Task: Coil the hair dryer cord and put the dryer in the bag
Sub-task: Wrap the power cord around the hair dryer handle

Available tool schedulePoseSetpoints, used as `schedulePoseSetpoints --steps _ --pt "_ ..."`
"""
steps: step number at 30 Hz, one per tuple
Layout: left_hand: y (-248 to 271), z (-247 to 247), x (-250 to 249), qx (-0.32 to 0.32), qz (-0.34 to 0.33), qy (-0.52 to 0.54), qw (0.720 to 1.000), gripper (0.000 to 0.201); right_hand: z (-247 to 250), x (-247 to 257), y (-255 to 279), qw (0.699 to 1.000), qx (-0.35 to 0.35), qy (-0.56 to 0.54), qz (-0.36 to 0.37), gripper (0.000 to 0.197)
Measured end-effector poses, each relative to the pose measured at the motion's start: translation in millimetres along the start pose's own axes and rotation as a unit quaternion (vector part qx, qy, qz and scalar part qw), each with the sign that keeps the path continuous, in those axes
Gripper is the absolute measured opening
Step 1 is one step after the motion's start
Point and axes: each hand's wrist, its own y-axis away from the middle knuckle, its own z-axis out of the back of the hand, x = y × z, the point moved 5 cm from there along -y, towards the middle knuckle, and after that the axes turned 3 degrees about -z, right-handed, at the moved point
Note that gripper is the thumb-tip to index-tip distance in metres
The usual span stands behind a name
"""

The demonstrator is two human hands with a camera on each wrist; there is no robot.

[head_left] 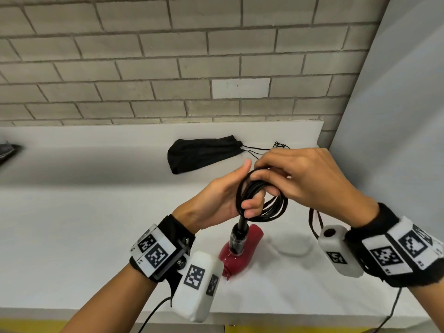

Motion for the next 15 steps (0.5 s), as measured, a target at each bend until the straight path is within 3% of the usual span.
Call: schedulePoseSetpoints --steps 5,7,9,12,15 --pt "2 3 6 -0.024 -0.005 0.015 1.0 0.044 -4 -20 11 0.993 -0.012 -0.093 -0.079 0.022" --pt "4 3 6 -0.018 -0.009 0.018 1.0 0.041 -8 -32 13 0.975 0.011 -0.189 -0.116 0.02" --pt "6 5 6 -0.018 -0.014 0.032 0.999 0.039 -17 -47 19 0.921 0.105 -0.336 -0.17 0.032" --pt "7 8 5 -0.026 -0.022 0.056 0.998 0.037 -44 -49 45 0.825 0.274 -0.463 -0.173 0.062" --pt "4 9 6 -0.03 -0.029 0.063 0.997 0.038 -61 -37 60 0.75 0.286 -0.57 -0.174 0.057"
